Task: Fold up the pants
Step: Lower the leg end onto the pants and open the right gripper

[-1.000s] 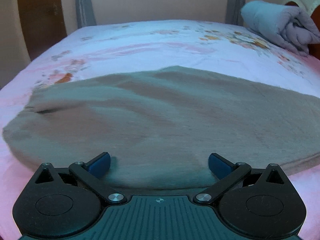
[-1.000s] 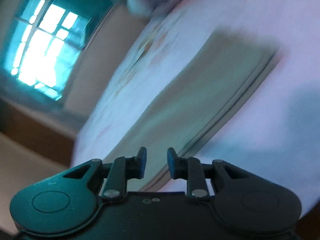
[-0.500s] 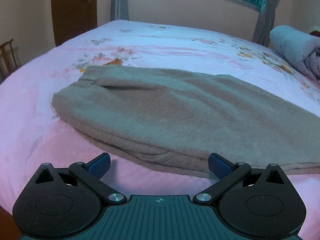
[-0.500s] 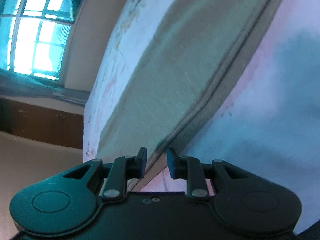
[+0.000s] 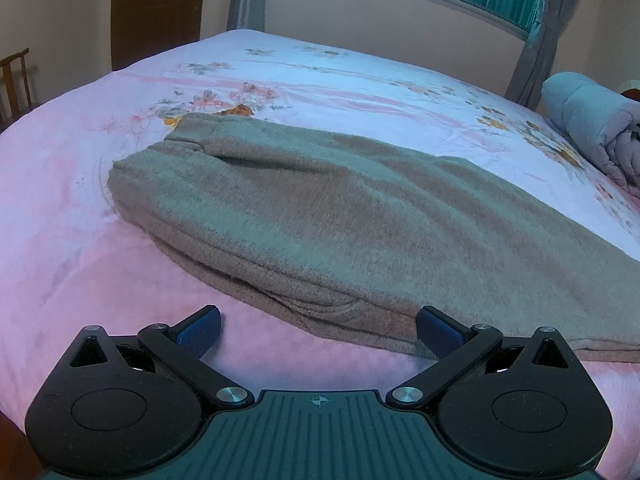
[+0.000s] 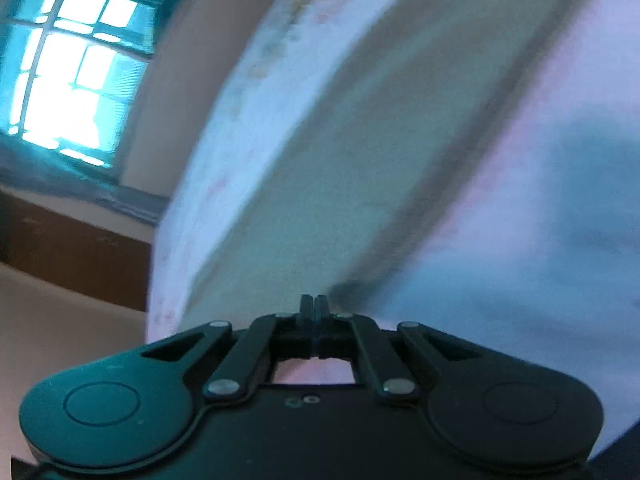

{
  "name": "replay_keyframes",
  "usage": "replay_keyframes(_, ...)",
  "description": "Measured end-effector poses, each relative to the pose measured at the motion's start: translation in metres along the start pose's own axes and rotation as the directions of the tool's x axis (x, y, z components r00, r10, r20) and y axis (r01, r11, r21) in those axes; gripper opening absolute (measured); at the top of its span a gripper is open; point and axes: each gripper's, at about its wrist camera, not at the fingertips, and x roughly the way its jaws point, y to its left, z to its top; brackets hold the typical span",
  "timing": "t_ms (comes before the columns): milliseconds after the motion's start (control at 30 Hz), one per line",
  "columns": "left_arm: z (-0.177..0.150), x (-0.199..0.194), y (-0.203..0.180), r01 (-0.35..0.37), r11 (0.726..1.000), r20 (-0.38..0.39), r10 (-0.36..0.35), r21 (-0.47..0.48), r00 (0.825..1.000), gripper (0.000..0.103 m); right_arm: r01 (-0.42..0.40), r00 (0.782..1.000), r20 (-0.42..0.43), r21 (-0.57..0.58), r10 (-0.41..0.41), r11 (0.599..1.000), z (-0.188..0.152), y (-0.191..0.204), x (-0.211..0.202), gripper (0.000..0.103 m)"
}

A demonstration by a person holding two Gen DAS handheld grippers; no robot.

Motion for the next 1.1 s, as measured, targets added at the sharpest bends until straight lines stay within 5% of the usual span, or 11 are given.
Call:
replay_keyframes(100, 0.002, -0.004, -0.002, -0.011, 1.000, 0.000, 0.011, 0.000, 1.000, 0.103, -0.066, 0.998, 0.015, 0.057, 0.065, 0.996, 0.003, -0.007, -0.002, 0.000)
replay_keyframes(367, -0.004, -0.021, -0.053, 0.057, 0.998, 0.017, -0.056, -0.014, 0.998, 0.103, 0.007, 0.992, 0.129, -0.012, -0.005, 1.000, 0.019, -0.014, -0.040, 0.008)
replay_keyframes(400, -0.008, -0.024, -0.061, 0.077, 0.997, 0.027, -0.077, -0.001, 0.997, 0.096, 0.015, 0.989, 0.147, -0.031, -0.010, 0.999, 0.020, -0.012, -0.044, 0.009)
replay_keyframes(500, -0.016, -0.022, -0.078, 0.103, 0.995, -0.004, -0.103, 0.019, 0.995, 0.042, 0.013, 0.987, 0.161, -0.044, -0.006, 0.999, 0.024, -0.015, -0.048, 0.010)
replay_keyframes(533, -0.019, -0.020, -0.081, 0.125, 0.992, -0.020, -0.125, 0.007, 0.992, 0.040, 0.014, 0.986, 0.165, -0.044, -0.007, 0.999, 0.025, -0.015, -0.047, 0.010)
replay_keyframes(1100, -0.015, 0.001, -0.094, 0.146, 0.987, -0.059, -0.150, -0.072, 0.987, 0.040, -0.116, 0.984, 0.160, 0.198, 0.085, 0.973, 0.046, -0.082, -0.023, 0.011)
